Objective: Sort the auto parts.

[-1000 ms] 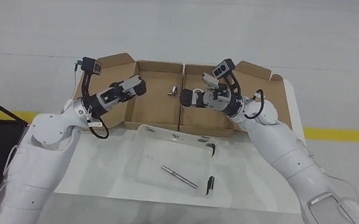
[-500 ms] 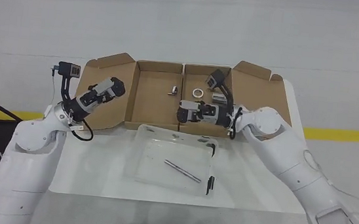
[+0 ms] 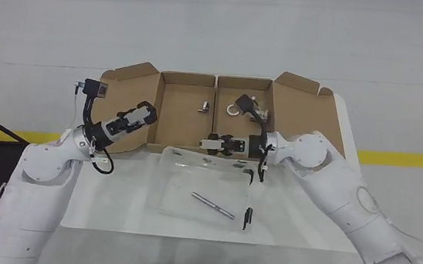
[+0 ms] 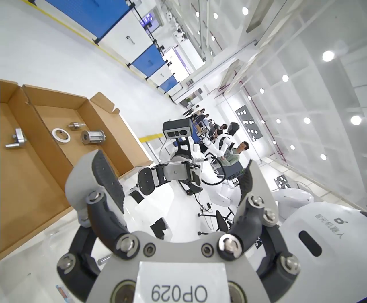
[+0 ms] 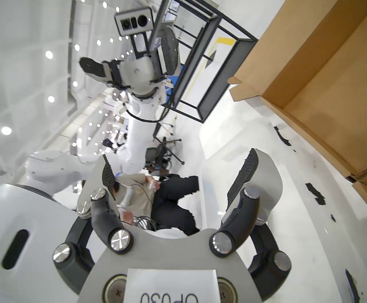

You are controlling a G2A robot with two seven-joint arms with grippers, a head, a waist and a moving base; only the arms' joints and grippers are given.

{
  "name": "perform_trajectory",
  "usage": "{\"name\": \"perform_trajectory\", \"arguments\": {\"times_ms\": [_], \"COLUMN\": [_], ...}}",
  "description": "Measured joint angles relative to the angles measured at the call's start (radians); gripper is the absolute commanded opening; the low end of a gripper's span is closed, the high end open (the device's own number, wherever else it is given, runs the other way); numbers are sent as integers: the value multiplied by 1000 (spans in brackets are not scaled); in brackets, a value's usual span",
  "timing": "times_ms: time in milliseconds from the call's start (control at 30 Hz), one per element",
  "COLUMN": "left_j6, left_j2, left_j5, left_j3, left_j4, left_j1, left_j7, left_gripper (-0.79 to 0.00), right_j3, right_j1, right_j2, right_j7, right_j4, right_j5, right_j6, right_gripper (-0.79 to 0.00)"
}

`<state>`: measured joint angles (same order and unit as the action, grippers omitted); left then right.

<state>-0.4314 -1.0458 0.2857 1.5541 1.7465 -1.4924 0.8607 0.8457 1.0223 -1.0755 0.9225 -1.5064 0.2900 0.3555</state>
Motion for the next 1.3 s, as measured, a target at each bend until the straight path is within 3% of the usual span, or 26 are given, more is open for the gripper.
{"name": "perform_trajectory", "arguments": {"times_ms": [67,133,233,333,467,567,1033,1133,1167,1300], "left_j6": [9,14,20,23,23,4,17,87,113,126], "left_j2": [2,4,10,16,22,23,24,23,21,14], "left_j5": [-27,-60,-120,-190,-285,-297,-323,-528,-665,-1094], "left_j3": [-3,-8,-23,-40,-60,-69,-74,-141,-181,-322], "left_j4": [11,27,70,117,162,170,196,286,310,323], "left_j1": [-2,-5,-20,-38,-53,-61,-56,-48,-40,18], "left_j7": [10,30,91,148,183,171,152,83,63,84], "left_gripper": [0,0,0,0,0,0,0,0,0,0], "right_j3": [9,19,59,131,245,303,330,330,330,330], "right_j1": [22,43,78,119,178,218,242,242,242,242], "right_j2": [7,13,23,38,62,72,75,75,75,75], "right_j7": [-7,-13,-26,2,103,140,143,143,143,143], "right_j4": [-29,-51,-72,-65,-28,-8,8,8,8,8], "right_j5": [-66,-106,-97,22,212,301,347,347,347,347], "right_j6": [0,6,43,124,236,281,307,307,307,307], "right_gripper": [-299,-123,-139,-400,-397,-6,0,0,0,0]}}
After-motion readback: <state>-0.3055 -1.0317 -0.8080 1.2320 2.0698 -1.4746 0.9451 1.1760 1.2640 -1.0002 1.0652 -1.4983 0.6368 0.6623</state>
